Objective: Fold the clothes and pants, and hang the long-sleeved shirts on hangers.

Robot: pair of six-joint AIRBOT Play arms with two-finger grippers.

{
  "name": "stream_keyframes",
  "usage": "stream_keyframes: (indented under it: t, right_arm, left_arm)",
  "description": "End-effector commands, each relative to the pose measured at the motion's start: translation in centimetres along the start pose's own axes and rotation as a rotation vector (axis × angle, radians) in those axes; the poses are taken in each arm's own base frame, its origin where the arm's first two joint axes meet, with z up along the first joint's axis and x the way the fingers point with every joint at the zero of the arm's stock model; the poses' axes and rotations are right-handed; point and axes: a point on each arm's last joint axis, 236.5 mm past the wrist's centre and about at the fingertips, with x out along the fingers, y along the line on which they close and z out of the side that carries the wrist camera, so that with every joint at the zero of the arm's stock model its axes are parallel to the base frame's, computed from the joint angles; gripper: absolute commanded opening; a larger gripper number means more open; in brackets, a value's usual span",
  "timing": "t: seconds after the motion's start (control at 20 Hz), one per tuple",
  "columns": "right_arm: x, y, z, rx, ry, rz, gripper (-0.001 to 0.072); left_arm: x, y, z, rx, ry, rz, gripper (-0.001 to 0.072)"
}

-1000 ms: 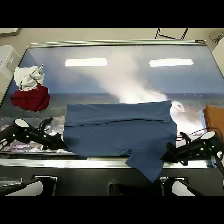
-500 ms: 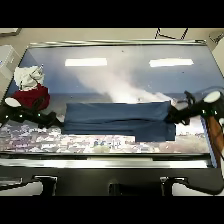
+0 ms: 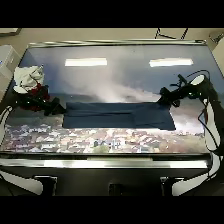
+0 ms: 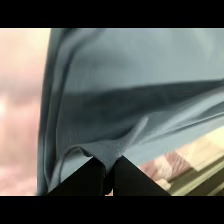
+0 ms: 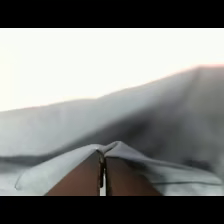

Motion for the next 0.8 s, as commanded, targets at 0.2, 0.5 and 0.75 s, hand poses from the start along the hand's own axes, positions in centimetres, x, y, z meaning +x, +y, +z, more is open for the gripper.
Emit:
stream_keyframes:
  t: [0.2, 0.5, 0.75]
  right_arm:
    - [1.8, 1.1, 0.8, 0.096, 0.012, 0.087, 0.0172]
    - [-6.0, -6.4, -2.9, 0.138, 0.220, 0.092, 0.0714]
    - [-4.3, -11.9, -4.6, 0.161, 0.240, 0.003, 0.0719]
  left_arm:
    - [1.9, 1.1, 1.7, -0.042, 0.034, -0.014, 0.0453]
    - [-5.3, 1.7, 1.5, -0.070, 0.023, -0.058, 0.0713]
    - [-9.8, -0.3, 1.2, -0.039, -0.081, -0.045, 0.0712]
